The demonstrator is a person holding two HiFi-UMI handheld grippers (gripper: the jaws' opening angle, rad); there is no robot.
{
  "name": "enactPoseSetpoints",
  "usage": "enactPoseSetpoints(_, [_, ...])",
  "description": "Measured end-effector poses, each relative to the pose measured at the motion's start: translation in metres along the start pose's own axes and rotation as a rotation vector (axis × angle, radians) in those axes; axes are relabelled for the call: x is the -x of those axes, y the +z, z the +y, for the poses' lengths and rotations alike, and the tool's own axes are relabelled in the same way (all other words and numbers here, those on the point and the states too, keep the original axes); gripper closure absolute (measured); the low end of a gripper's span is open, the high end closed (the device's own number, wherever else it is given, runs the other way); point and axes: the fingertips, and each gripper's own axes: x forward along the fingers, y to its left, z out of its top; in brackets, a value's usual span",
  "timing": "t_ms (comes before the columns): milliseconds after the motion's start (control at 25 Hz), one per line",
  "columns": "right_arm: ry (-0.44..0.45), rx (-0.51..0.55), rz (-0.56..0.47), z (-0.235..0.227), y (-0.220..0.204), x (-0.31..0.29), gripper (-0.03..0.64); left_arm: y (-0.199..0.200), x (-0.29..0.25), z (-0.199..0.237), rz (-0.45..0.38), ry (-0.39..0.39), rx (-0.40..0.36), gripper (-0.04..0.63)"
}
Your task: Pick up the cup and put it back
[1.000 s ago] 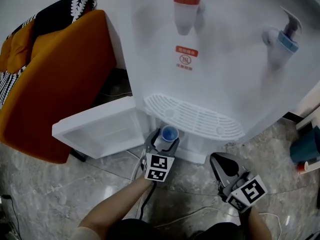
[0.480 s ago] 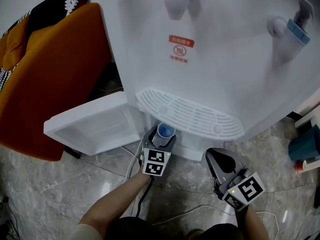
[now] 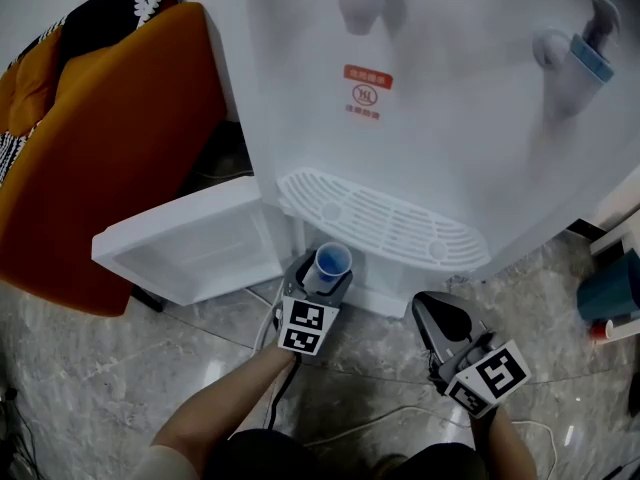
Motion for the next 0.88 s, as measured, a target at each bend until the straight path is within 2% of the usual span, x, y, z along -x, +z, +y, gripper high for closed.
enactPoseSetpoints(80, [0.000, 0.004, -0.008, 0.002, 0.004, 0.001, 0.614, 0.008, 0.008, -0.003, -0.013, -0.017, -0.038, 0.256])
enactPoseSetpoints(240, [0.005, 0.019, -0.016, 0.010, 0.014, 0.007, 0.614, 0.026, 0.030, -0.006, -0.048, -0.040, -0.051, 0.258])
enactPoseSetpoints(480, [0.094, 0.018, -0.057, 0.043, 0.053, 0.028, 0.614, 0.063, 0.080, -0.003, -0.078, -0.046, -0.050, 0.259])
enactPoseSetpoints(600, [0.103, 0.017, -0.002, 0.059, 0.071, 0.038, 0.614, 0.089, 0.113, -0.004, -0.080, -0.050, -0.051, 0.259])
enactPoseSetpoints(680, [0.116, 0.011, 0.035, 0.073, 0.089, 0.045, 0.614, 0.111, 0.137, -0.012, -0.080, -0.083, -0.066, 0.259])
enactPoseSetpoints(760, [0.140, 0.009, 0.053, 0.089, 0.114, 0.053, 0.614, 0.134, 0.161, -0.019, -0.074, -0.113, -0.066, 0.259])
enactPoseSetpoints(880, [0.184, 0.016, 0.070, 0.111, 0.161, 0.061, 0.614, 0.172, 0.194, -0.019, -0.054, -0.119, -0.060, 0.259])
